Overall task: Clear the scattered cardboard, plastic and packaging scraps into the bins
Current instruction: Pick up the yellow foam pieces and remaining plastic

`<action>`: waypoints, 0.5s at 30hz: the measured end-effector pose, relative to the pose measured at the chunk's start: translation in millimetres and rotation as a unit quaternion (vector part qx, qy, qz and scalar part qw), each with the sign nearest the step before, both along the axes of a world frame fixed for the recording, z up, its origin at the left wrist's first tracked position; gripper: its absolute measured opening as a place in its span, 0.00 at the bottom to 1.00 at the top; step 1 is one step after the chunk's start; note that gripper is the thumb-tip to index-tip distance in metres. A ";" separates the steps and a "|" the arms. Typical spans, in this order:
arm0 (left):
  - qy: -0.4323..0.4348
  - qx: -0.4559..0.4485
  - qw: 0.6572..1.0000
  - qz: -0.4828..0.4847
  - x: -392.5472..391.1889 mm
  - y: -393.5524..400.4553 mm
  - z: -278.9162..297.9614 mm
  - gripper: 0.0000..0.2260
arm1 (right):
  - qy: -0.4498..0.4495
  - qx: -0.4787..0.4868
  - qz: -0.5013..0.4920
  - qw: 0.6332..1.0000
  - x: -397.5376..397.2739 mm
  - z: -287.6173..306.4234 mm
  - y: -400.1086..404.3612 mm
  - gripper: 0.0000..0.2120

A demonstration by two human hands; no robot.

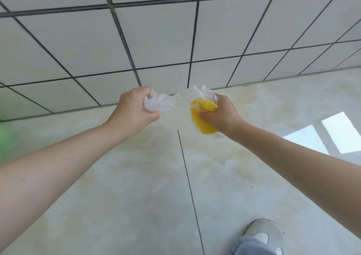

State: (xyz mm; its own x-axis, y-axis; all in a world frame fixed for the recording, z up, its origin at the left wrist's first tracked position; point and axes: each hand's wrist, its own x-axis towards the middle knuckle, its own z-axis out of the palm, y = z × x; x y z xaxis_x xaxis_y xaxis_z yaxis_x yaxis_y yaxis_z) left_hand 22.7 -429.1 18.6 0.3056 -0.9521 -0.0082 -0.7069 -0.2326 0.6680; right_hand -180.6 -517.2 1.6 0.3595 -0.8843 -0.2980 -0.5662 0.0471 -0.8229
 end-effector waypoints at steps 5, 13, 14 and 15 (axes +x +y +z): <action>0.011 -0.016 0.994 0.109 45.1 75.2 19.1 0.18 | -0.008 -0.019 0.091 0.996 48.2 21.4 55.6 0.08; 0.046 -0.034 0.963 0.263 105.4 178.3 40.1 0.16 | 0.000 -0.021 0.207 0.978 130.2 43.3 128.7 0.08; 0.054 -0.040 0.955 0.287 111.2 187.7 41.7 0.17 | -0.008 -0.017 0.217 0.976 143.1 47.0 136.1 0.08; 0.059 -0.051 0.948 0.310 117.0 195.2 43.5 0.17 | -0.016 -0.013 0.228 0.973 156.3 50.0 142.7 0.07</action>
